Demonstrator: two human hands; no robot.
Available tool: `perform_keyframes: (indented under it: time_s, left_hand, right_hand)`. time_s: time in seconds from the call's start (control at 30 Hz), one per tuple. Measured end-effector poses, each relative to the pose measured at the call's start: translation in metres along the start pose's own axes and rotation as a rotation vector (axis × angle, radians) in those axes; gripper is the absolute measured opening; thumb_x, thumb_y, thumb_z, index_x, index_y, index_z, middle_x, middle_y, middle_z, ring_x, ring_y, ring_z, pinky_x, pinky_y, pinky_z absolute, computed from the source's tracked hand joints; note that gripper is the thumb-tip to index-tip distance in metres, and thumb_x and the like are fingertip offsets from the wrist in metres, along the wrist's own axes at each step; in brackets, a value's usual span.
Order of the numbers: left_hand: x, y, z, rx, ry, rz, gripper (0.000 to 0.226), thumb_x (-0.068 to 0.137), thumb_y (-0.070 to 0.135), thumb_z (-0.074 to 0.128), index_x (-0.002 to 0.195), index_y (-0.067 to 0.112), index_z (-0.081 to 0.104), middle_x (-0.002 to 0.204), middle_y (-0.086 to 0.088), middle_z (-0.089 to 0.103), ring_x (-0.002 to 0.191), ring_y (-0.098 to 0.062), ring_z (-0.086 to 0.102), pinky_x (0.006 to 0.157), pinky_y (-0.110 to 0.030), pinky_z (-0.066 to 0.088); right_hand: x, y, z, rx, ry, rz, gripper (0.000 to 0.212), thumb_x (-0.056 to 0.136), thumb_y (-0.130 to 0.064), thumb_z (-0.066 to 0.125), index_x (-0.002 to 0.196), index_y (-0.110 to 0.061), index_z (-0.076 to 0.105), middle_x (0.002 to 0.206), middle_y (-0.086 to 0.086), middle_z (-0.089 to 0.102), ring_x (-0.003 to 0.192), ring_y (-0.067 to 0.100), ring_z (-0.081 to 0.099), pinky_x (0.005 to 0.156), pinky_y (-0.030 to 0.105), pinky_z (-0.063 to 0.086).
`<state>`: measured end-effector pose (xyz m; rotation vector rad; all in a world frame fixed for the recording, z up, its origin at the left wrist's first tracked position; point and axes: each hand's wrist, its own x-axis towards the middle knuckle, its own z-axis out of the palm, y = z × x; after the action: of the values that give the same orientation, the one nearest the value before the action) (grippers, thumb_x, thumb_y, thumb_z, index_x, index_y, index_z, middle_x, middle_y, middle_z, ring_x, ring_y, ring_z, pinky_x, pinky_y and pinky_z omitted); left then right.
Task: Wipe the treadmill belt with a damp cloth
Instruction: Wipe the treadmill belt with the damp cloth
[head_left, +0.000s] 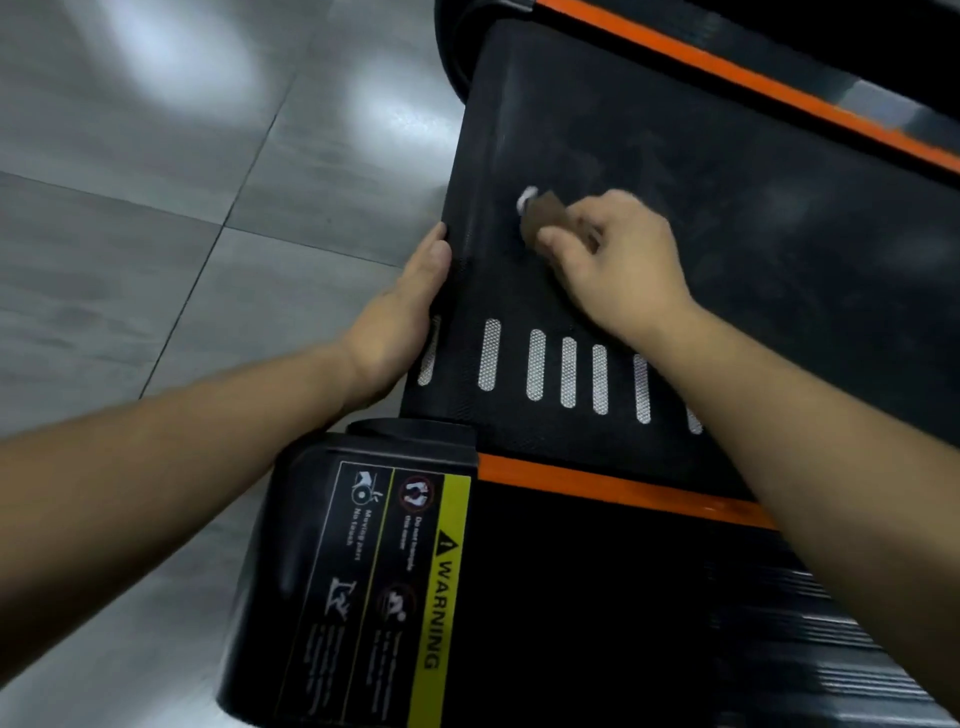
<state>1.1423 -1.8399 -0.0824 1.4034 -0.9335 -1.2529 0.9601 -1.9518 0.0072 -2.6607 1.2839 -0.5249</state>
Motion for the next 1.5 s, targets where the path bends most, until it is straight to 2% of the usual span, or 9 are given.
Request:
perform_keyframes:
  time_s: [0.17, 0.33, 0.53, 0.67, 0.8, 0.97, 1.17, 1.3, 1.5]
  left_hand:
    - [-0.001, 0.002, 0.001, -0.095, 0.008, -0.024, 0.067, 0.1, 0.07, 0.035, 0.159, 0.038, 0.032, 0.161, 0.016, 0.037, 0.147, 0.0, 0.033, 0.127, -0.036, 0.017]
    - [-0.001, 0.002, 0.001, -0.064, 0.003, -0.032, 0.069, 0.095, 0.075, 0.043, 0.155, 0.043, 0.037, 0.157, 0.016, 0.044, 0.144, -0.003, 0.04, 0.126, -0.037, 0.022]
    - [-0.001, 0.006, 0.006, -0.066, -0.043, 0.004, 0.077, 0.098, 0.042, 0.06, 0.163, 0.03, 0.019, 0.156, 0.012, 0.044, 0.138, -0.006, 0.049, 0.12, -0.034, 0.035]
    - [-0.007, 0.025, 0.007, 0.025, -0.022, -0.043, 0.07, 0.1, 0.031, 0.06, 0.16, 0.032, 0.025, 0.152, 0.013, 0.049, 0.134, -0.007, 0.053, 0.115, -0.034, 0.042]
    - [-0.018, 0.047, 0.007, -0.082, 0.074, -0.242, 0.038, 0.107, 0.044, 0.043, 0.144, 0.042, 0.05, 0.127, 0.011, 0.066, 0.109, -0.012, 0.062, 0.08, -0.03, 0.052]
    - [-0.027, 0.06, 0.006, -0.309, 0.156, -0.369, 0.049, 0.107, 0.055, 0.029, 0.133, 0.029, 0.061, 0.124, -0.003, 0.067, 0.103, -0.018, 0.064, 0.062, -0.028, 0.056]
    - [-0.043, 0.064, -0.015, -0.119, 0.285, -0.425, 0.042, 0.108, 0.047, 0.038, 0.119, 0.017, 0.064, 0.119, -0.007, 0.071, 0.111, -0.019, 0.068, 0.103, -0.044, 0.049]
    - [-0.066, 0.097, -0.027, 0.155, 0.244, -0.342, 0.032, 0.108, 0.034, 0.045, 0.116, 0.011, 0.066, 0.118, -0.013, 0.069, 0.107, -0.02, 0.066, 0.089, -0.025, 0.051]
    - [-0.077, 0.166, -0.05, 0.475, 0.121, -0.215, 0.025, 0.105, 0.036, 0.051, 0.114, 0.017, 0.066, 0.088, 0.008, 0.064, 0.081, -0.008, 0.06, 0.074, -0.03, 0.048]
  right_hand:
    - [-0.062, -0.018, -0.023, 0.225, -0.259, -0.305, 0.019, 0.088, -0.03, 0.07, 0.095, -0.013, 0.075, 0.083, 0.001, 0.058, 0.075, 0.015, 0.056, 0.067, 0.025, 0.044]
    - [0.004, -0.034, 0.01, 0.089, -0.027, -0.12, 0.024, 0.09, -0.04, 0.062, 0.097, -0.019, 0.074, 0.083, -0.001, 0.052, 0.081, 0.019, 0.056, 0.07, 0.031, 0.04]
    - [-0.09, -0.01, -0.039, 0.368, -0.447, -0.411, 0.018, 0.091, -0.03, 0.07, 0.106, -0.02, 0.074, 0.092, -0.003, 0.058, 0.084, 0.011, 0.058, 0.072, 0.02, 0.045]
    - [-0.108, 0.04, -0.054, 0.389, -0.385, -0.325, 0.018, 0.088, -0.033, 0.071, 0.103, -0.024, 0.075, 0.091, -0.008, 0.057, 0.084, 0.012, 0.059, 0.067, 0.019, 0.044]
    - [-0.111, 0.037, -0.05, 0.413, -0.333, -0.245, 0.019, 0.087, -0.032, 0.075, 0.102, -0.022, 0.076, 0.092, -0.006, 0.058, 0.086, 0.012, 0.061, 0.072, 0.035, 0.052]
    - [-0.058, -0.023, -0.013, 0.313, -0.327, -0.379, 0.024, 0.088, -0.036, 0.067, 0.1, -0.017, 0.074, 0.088, 0.001, 0.056, 0.082, 0.016, 0.052, 0.071, 0.031, 0.042]
    - [0.018, -0.024, 0.002, 0.211, -0.105, -0.006, 0.025, 0.091, -0.038, 0.062, 0.103, -0.019, 0.073, 0.087, -0.003, 0.049, 0.08, 0.013, 0.048, 0.067, 0.025, 0.032]
    - [0.031, -0.039, -0.022, 0.255, -0.207, 0.275, 0.023, 0.093, -0.038, 0.061, 0.105, -0.023, 0.073, 0.092, -0.005, 0.053, 0.076, 0.006, 0.049, 0.059, 0.007, 0.028]
    - [-0.003, -0.072, -0.092, 0.397, -0.319, 0.407, 0.019, 0.096, -0.036, 0.061, 0.104, -0.024, 0.073, 0.091, -0.003, 0.056, 0.078, -0.002, 0.053, 0.063, 0.006, 0.036]
